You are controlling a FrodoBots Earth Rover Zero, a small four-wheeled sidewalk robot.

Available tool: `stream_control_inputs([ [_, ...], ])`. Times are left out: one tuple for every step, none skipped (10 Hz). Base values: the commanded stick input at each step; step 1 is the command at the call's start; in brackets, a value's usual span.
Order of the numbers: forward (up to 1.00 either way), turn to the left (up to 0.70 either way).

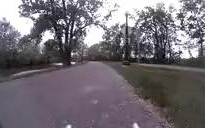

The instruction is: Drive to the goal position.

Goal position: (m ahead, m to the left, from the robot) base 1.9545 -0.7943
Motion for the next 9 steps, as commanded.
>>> stream_control_inputs([
  [1.0,0.0],
  [1.0,0.0],
  [1.0,0.0],
  [1.0,0.0],
  [1.0,0.0],
  [1.0,0.0],
  [1.0,0.0],
  [1.0,0.0],
  [1.0,0.0],
])
